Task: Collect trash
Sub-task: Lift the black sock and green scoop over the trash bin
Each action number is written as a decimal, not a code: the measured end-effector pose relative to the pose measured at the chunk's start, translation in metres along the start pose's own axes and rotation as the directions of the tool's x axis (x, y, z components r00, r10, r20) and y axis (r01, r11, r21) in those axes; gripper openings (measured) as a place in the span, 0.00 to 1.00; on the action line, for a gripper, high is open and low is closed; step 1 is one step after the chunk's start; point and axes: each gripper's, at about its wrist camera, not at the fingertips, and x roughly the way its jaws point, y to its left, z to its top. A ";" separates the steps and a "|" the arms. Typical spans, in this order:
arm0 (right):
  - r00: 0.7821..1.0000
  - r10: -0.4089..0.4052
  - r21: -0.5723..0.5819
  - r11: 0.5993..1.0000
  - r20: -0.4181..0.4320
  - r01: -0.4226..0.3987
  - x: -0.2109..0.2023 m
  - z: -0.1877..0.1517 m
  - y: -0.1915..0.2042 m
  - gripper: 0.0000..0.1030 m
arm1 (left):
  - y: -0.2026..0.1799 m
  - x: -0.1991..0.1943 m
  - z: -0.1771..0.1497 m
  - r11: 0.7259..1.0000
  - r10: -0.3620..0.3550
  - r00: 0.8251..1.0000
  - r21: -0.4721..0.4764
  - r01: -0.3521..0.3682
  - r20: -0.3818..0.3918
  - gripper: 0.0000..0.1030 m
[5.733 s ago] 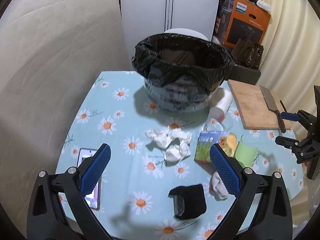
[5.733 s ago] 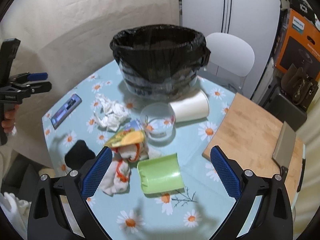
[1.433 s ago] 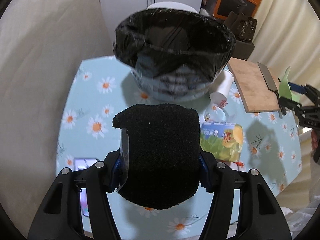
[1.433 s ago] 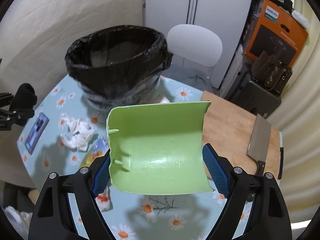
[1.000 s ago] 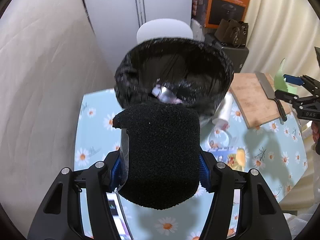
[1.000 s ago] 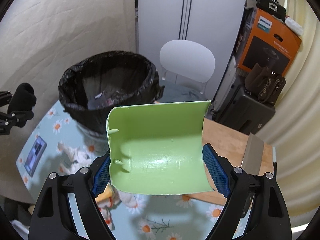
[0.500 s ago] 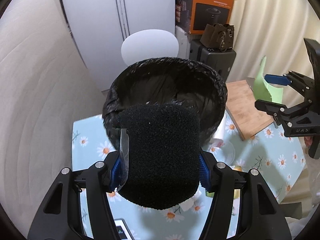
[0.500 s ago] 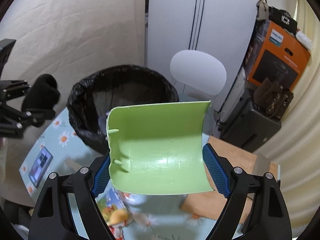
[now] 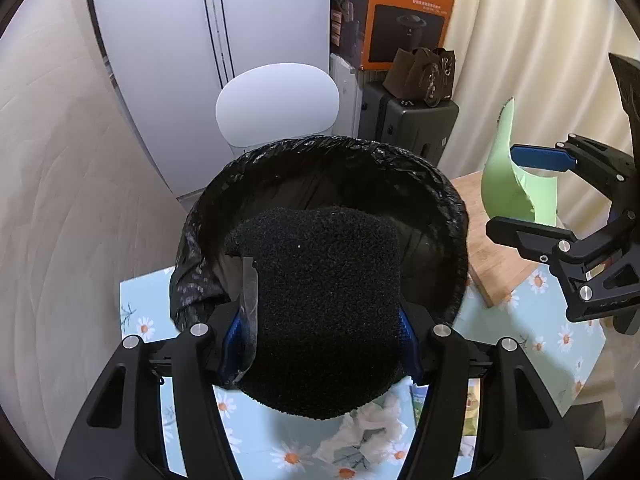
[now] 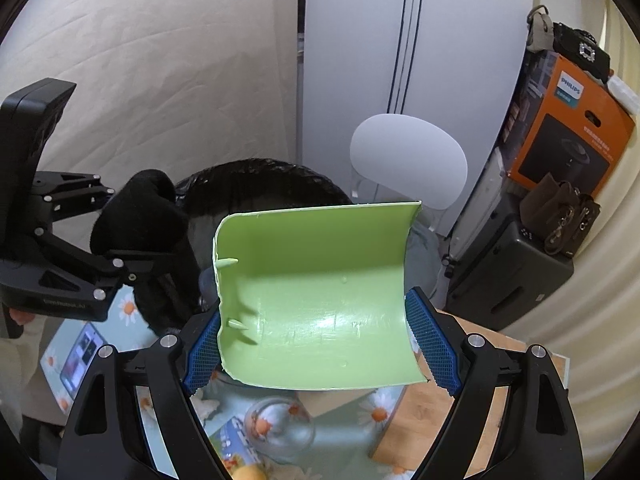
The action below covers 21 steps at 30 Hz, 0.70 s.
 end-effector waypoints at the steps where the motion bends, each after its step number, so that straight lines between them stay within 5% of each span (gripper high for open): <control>1: 1.000 0.001 0.001 1.000 -0.004 -0.001 0.004 0.001 0.000 0.78 | 0.001 0.003 0.002 1.000 0.002 1.000 0.004 -0.002 -0.004 0.60; 21: 0.998 0.043 -0.029 0.999 -0.048 -0.044 0.060 0.018 0.006 0.78 | 0.018 0.042 0.007 0.999 0.007 0.998 0.036 -0.005 -0.059 0.65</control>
